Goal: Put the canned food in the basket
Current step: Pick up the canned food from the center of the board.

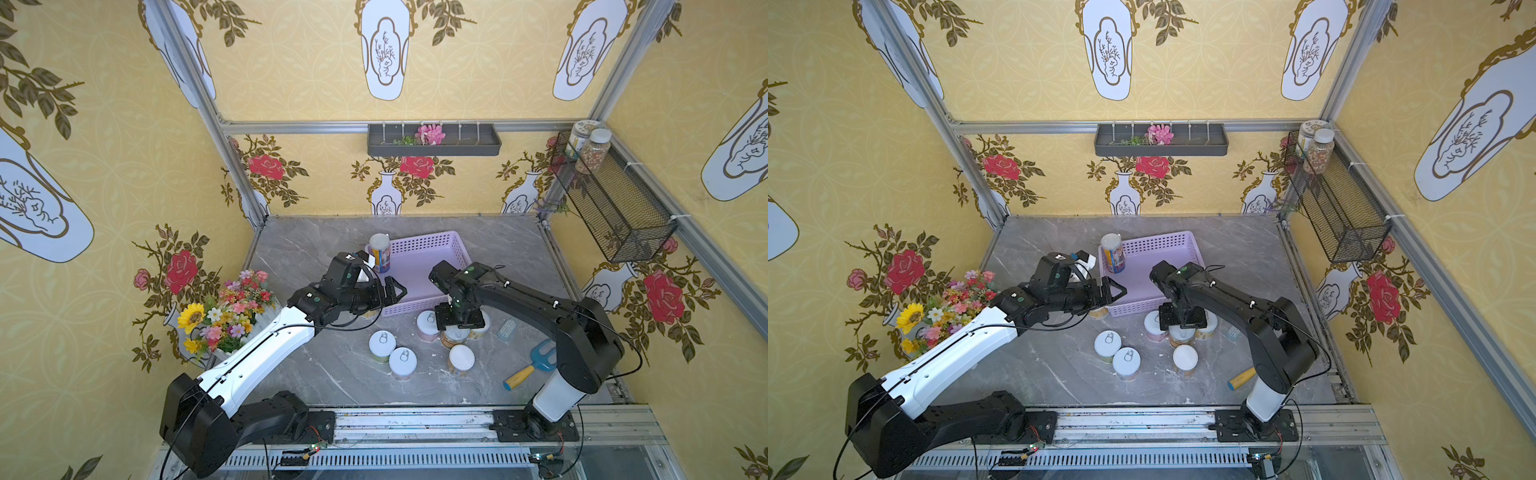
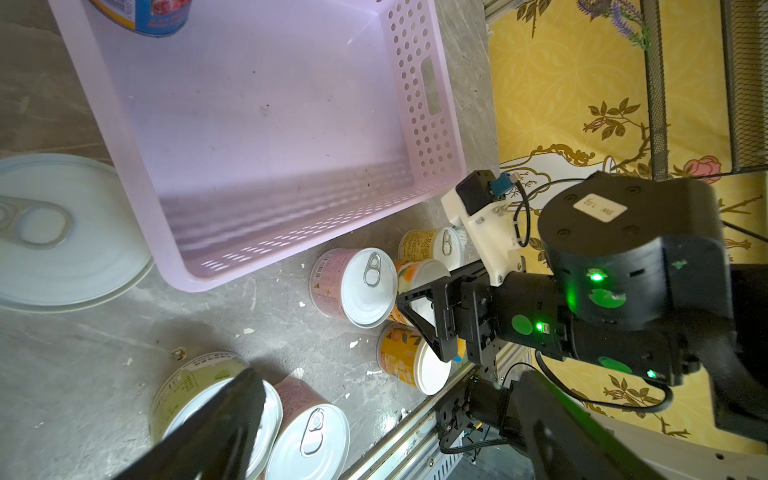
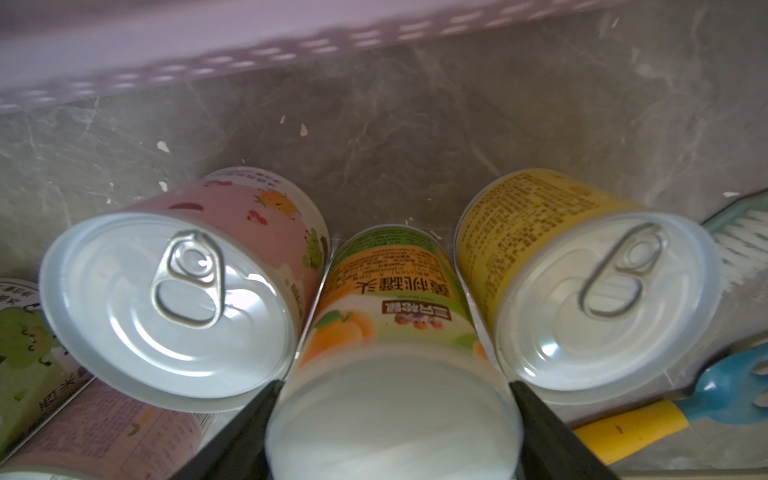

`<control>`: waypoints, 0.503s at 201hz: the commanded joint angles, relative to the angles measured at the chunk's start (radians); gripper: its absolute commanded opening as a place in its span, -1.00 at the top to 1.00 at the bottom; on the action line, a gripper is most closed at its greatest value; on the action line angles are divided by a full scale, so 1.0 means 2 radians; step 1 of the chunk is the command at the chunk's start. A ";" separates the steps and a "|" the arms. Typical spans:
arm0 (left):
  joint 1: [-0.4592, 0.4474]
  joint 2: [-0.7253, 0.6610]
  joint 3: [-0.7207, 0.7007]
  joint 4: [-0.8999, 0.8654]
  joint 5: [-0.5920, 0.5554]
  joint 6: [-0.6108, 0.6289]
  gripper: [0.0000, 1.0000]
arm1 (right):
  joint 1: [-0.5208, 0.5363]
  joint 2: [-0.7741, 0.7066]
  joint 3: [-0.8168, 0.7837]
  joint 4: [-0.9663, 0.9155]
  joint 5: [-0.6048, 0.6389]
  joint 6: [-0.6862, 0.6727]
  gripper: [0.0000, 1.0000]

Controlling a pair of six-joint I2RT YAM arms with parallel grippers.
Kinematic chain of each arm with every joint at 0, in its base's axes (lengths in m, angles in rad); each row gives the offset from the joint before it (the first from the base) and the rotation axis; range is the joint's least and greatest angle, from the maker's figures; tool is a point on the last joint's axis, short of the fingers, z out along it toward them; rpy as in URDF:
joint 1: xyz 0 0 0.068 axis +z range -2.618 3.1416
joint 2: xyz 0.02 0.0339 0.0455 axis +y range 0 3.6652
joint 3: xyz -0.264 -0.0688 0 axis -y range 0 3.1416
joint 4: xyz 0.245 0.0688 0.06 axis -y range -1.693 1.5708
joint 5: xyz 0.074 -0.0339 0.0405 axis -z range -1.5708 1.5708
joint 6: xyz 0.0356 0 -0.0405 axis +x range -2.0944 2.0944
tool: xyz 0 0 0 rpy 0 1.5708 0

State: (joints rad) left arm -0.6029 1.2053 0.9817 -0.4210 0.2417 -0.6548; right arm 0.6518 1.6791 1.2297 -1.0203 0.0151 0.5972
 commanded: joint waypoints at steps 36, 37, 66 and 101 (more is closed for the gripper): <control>0.000 0.002 0.003 -0.008 -0.012 0.004 -1.00 | 0.001 -0.007 0.003 -0.017 -0.001 -0.001 -0.51; 0.000 0.002 0.003 -0.009 -0.013 0.004 -1.00 | 0.001 -0.007 0.003 -0.018 -0.001 -0.001 -0.51; 0.000 0.004 0.005 -0.020 -0.027 0.004 -1.00 | 0.001 -0.015 0.034 -0.054 0.013 -0.008 -0.50; 0.002 0.011 0.007 -0.019 -0.035 0.004 -1.00 | 0.002 -0.030 0.077 -0.108 0.024 -0.014 -0.50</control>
State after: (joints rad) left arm -0.6025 1.2156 0.9890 -0.4587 0.1898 -0.6552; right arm 0.6521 1.6421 1.3334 -1.1286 0.0288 0.5777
